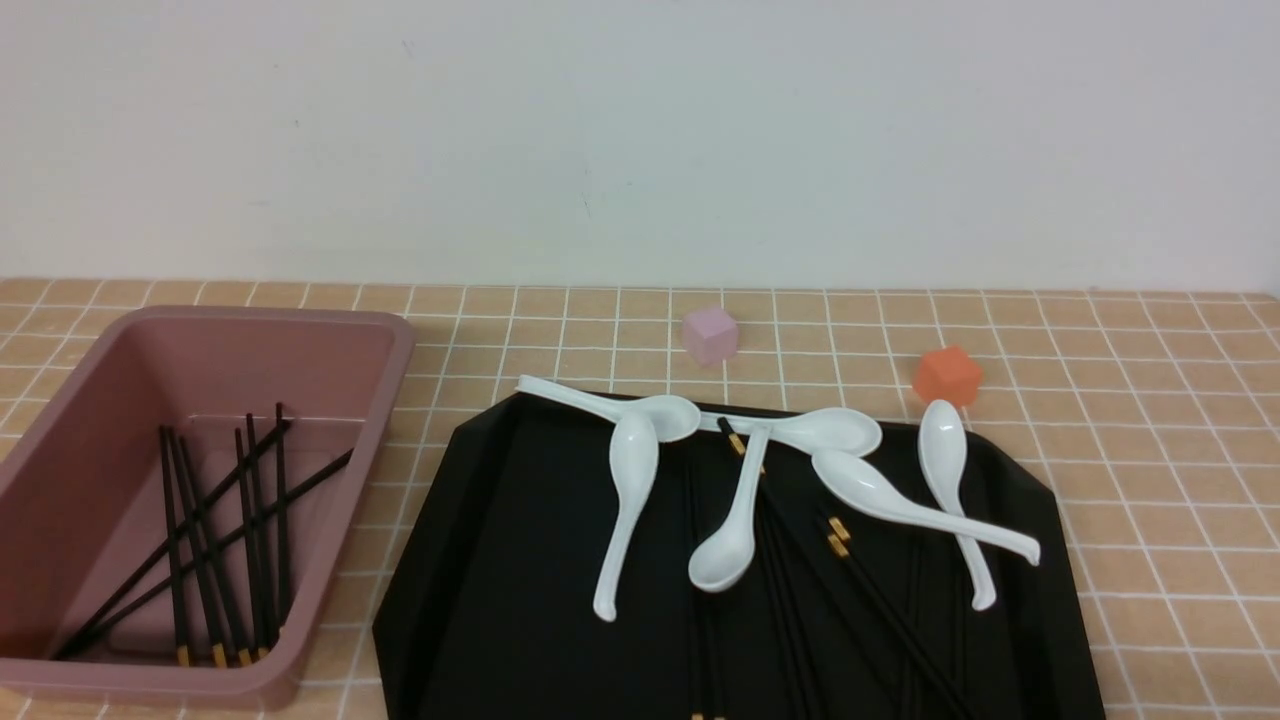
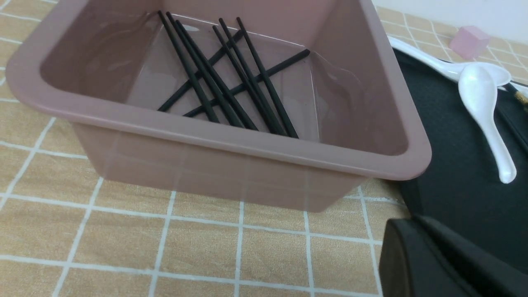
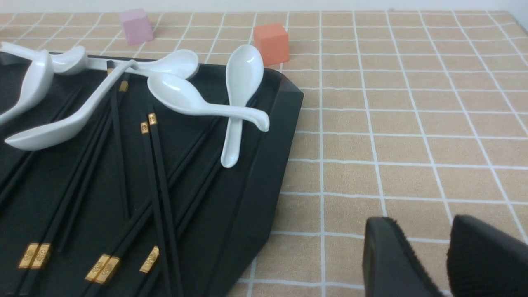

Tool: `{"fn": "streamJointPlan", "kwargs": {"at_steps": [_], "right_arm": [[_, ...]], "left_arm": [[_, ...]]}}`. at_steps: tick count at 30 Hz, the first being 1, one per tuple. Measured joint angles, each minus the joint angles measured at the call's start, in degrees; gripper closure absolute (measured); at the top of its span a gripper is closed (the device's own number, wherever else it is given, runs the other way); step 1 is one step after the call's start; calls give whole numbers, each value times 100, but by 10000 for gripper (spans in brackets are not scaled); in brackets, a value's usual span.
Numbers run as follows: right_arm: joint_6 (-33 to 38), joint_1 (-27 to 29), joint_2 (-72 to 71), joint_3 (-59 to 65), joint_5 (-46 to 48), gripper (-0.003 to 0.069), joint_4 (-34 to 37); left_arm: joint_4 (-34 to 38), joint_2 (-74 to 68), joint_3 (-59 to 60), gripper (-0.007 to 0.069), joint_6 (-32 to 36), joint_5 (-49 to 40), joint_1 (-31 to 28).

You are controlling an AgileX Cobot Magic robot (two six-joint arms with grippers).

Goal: On brown tablecloth take chopsticks from black tray and put them in box.

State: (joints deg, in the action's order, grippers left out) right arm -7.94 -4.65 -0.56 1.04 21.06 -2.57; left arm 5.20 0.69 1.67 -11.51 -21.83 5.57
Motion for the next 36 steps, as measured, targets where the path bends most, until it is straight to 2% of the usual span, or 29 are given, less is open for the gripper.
{"fn": "streamJointPlan", "kwargs": {"at_steps": [36], "right_arm": [[0,0,0,0,0,419,0]], "left_arm": [[0,0,0,603,0,0,0]]}}
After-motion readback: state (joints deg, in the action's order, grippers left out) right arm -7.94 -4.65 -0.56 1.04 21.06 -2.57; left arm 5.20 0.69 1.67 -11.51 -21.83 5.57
